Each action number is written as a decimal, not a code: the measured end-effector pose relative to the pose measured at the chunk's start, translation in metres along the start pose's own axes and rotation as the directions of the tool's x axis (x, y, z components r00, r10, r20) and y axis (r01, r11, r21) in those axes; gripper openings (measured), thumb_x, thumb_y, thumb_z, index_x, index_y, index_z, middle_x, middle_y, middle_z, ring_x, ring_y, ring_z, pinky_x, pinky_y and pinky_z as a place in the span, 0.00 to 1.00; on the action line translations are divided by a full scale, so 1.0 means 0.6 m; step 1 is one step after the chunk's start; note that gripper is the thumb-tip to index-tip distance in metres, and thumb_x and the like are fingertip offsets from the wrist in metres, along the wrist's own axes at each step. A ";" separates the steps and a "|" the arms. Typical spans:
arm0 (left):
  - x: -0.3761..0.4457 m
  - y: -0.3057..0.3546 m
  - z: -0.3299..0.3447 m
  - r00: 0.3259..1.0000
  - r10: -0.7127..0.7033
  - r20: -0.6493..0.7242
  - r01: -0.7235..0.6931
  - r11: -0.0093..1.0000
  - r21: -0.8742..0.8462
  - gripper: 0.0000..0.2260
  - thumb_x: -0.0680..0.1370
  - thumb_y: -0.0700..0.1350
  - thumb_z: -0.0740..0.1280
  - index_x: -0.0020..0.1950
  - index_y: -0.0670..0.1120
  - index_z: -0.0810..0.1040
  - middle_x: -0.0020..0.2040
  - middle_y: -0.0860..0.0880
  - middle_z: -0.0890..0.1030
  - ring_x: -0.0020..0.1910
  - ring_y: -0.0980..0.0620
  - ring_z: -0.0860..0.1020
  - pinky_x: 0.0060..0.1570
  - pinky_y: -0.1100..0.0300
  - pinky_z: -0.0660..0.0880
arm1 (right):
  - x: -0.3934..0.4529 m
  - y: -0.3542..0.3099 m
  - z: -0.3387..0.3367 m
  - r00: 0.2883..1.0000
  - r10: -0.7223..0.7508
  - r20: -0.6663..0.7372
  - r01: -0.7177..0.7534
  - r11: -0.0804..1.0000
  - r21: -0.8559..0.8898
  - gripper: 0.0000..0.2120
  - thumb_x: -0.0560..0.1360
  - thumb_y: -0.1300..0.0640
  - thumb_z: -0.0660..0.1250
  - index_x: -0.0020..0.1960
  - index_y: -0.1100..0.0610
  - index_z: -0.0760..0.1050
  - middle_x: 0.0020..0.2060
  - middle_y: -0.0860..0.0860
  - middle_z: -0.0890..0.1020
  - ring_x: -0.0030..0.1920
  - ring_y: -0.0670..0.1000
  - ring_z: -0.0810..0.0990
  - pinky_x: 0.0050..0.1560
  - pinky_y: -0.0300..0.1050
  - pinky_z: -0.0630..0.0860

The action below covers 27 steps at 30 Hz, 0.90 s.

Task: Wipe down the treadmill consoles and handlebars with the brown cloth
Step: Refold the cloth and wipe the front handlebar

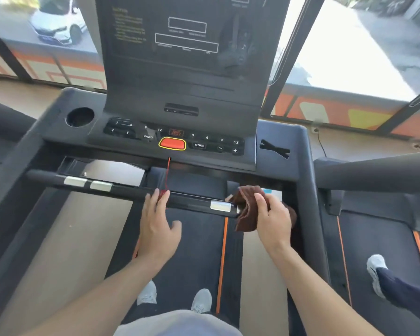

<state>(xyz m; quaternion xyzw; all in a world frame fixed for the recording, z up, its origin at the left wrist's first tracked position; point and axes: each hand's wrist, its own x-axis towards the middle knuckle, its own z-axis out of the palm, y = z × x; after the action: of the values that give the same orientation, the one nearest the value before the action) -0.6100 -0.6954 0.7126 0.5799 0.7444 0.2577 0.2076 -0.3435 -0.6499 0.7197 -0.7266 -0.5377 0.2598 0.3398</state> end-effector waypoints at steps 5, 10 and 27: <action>-0.027 0.090 -0.037 0.724 -0.154 0.672 0.663 0.424 -0.617 0.30 0.79 0.70 0.57 0.62 0.48 0.83 0.59 0.47 0.85 0.57 0.50 0.83 0.55 0.52 0.77 | -0.131 -0.083 0.032 0.866 -0.371 0.335 0.367 0.927 0.078 0.14 0.78 0.33 0.63 0.50 0.43 0.76 0.45 0.38 0.81 0.48 0.47 0.78 0.53 0.46 0.76; -0.029 0.042 -0.077 0.738 -0.265 0.621 0.674 0.233 -0.701 0.16 0.79 0.51 0.67 0.60 0.42 0.84 0.59 0.38 0.84 0.56 0.42 0.84 0.65 0.45 0.76 | -0.180 -0.128 0.061 0.565 -0.419 0.710 0.393 0.894 0.215 0.16 0.75 0.34 0.69 0.50 0.46 0.82 0.49 0.35 0.80 0.52 0.42 0.77 0.53 0.37 0.73; -0.070 -0.146 -0.224 0.694 -0.131 0.708 0.712 -0.020 -0.702 0.28 0.78 0.61 0.65 0.71 0.44 0.78 0.69 0.40 0.79 0.70 0.43 0.76 0.73 0.49 0.70 | -0.184 -0.325 0.246 0.798 -0.116 0.591 -0.068 0.958 0.279 0.08 0.75 0.49 0.76 0.46 0.50 0.78 0.40 0.40 0.84 0.42 0.40 0.82 0.44 0.37 0.78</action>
<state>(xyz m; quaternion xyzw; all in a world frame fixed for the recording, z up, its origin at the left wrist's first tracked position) -0.7478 -0.7725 0.7630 0.0727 0.4654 0.4485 0.7596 -0.6026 -0.6865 0.7781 -0.5425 -0.5832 0.5475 0.2564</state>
